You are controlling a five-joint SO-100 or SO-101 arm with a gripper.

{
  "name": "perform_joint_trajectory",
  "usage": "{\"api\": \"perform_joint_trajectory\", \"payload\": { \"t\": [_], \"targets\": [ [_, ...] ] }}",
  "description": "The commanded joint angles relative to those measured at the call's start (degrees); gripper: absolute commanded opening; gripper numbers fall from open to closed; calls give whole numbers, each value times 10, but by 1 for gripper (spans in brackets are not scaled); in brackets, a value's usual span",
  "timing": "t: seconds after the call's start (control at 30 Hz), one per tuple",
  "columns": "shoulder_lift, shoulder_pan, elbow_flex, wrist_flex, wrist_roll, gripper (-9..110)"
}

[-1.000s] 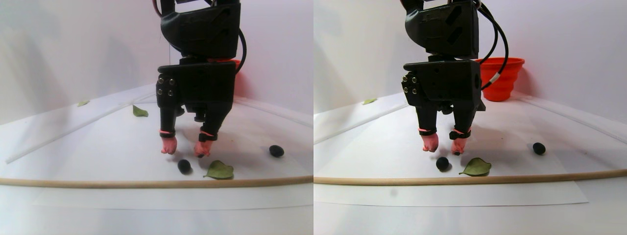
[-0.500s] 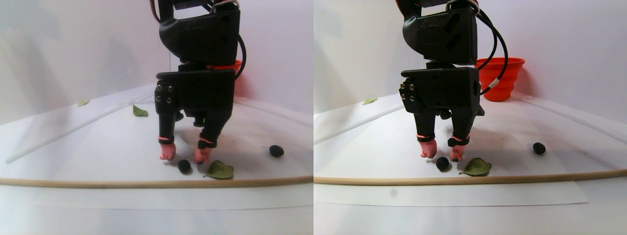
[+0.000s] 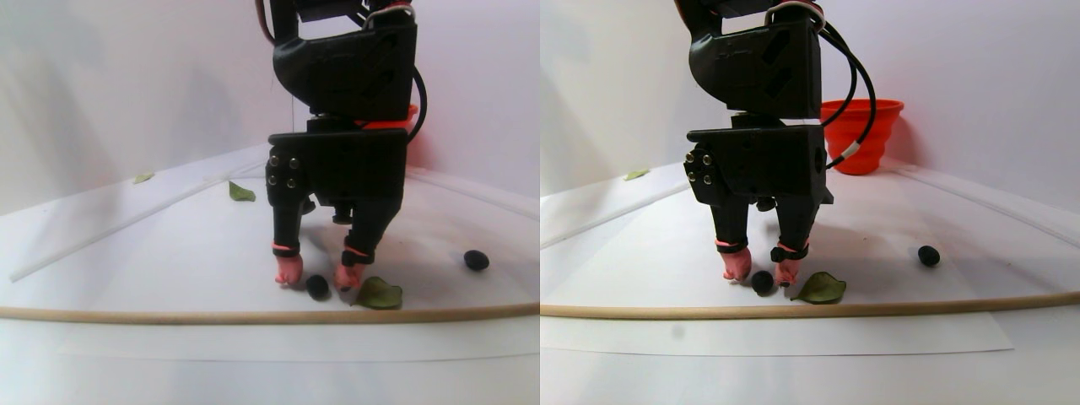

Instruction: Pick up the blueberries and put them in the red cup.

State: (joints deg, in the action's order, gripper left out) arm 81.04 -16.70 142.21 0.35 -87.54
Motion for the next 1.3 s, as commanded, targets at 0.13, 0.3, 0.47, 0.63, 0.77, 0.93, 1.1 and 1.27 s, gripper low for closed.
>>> {"api": "perform_joint_trajectory", "payload": {
  "t": [0.13, 0.3, 0.47, 0.63, 0.77, 0.93, 1.1, 1.27],
  "targets": [
    [-11, -2, 23, -33, -10, 20],
    [-22, -4, 22, -45, -11, 20],
    [-28, -4, 22, -53, -13, 18],
    [-33, -4, 24, -60, -14, 15],
    [-39, -5, 25, -65, -17, 14],
    [-40, -6, 26, -69, -18, 11],
    [-24, -7, 36, -69, -20, 11],
    [4, -8, 48, -69, -22, 10]
  ]
}}
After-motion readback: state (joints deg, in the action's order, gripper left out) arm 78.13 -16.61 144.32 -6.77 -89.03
